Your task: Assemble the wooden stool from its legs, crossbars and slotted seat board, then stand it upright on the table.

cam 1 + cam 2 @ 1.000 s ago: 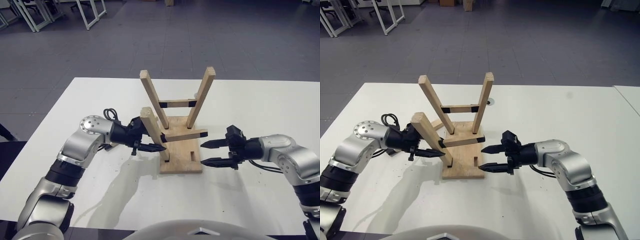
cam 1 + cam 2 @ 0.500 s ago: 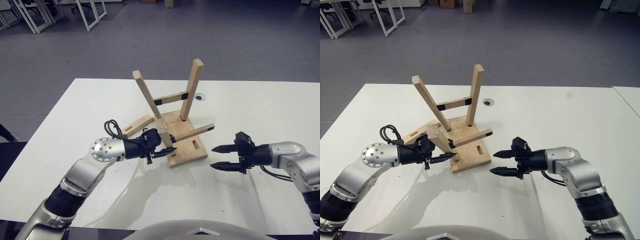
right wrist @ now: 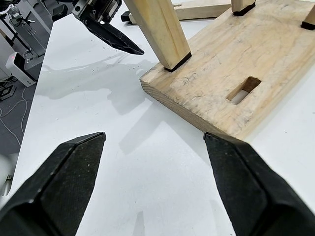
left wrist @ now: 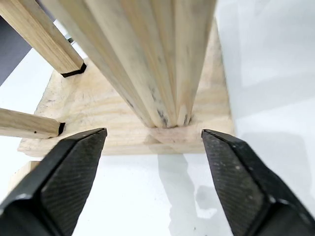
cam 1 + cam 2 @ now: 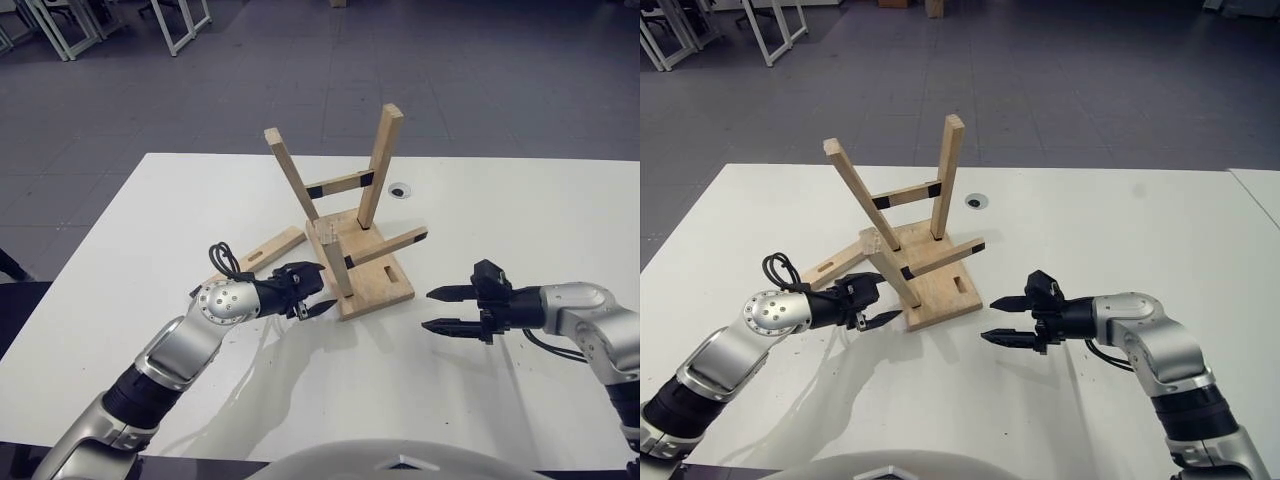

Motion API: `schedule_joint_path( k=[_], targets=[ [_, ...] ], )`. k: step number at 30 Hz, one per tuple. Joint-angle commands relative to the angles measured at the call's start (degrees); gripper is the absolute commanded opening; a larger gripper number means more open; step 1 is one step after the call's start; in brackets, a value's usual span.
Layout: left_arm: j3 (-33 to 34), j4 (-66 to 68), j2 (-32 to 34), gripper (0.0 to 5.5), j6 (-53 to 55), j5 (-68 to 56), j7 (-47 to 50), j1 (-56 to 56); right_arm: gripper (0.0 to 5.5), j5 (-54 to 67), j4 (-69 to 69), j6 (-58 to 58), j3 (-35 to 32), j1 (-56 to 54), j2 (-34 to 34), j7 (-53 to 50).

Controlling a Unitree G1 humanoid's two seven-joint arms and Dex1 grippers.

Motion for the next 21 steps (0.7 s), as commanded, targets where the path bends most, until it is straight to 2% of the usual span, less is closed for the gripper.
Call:
schedule_joint_path(
  k=[1, 3, 6, 8, 9, 10, 17, 21],
  targets=[
    [7.53, -2.72, 2.00, 4.19, 2.22, -2.60, -0.66, 2.99, 3.68, -0.40, -0.16, -0.07, -0.58, -0.46, -0.66, -0.25],
    [14.09, -3.21, 3.85, 4.55, 3.07, -3.49, -0.03, 6.14, 3.68, -0.38, -0.31, 0.07, -0.60, -0.34, -0.73, -0.34],
    [25.07, 1.45, 4.52, 4.55, -0.50, -4.64, 0.53, 12.25, 3.68, -0.34, -0.68, 0.09, -0.82, 0.37, -0.72, -0.77],
    [29.12, 6.85, 4.49, 4.55, -5.42, -5.36, -1.73, 14.98, 3.68, -0.30, -0.84, 0.18, -0.88, 0.60, -0.71, -0.95],
    [30.41, 9.96, 4.36, 4.38, -7.65, -5.81, -3.10, 15.61, 3.68, -0.31, -0.85, 0.19, -0.91, 0.63, -0.75, -0.95],
    [31.10, 13.24, 4.50, 4.22, -9.23, -6.05, -4.53, 16.05, 3.68, -0.27, -0.86, 0.26, -0.97, 0.63, -0.87, -0.87],
    [30.92, 40.18, 2.90, 4.22, -21.22, -4.90, -10.53, 9.92, 3.68, -0.25, -0.66, 0.53, -1.03, 0.17, -1.70, -0.15],
    [29.43, 50.19, 0.72, 4.22, -24.52, -4.57, -12.83, 5.42, 3.68, -0.42, -0.40, 0.51, -0.92, -0.12, -2.39, 0.54]
  ],
)
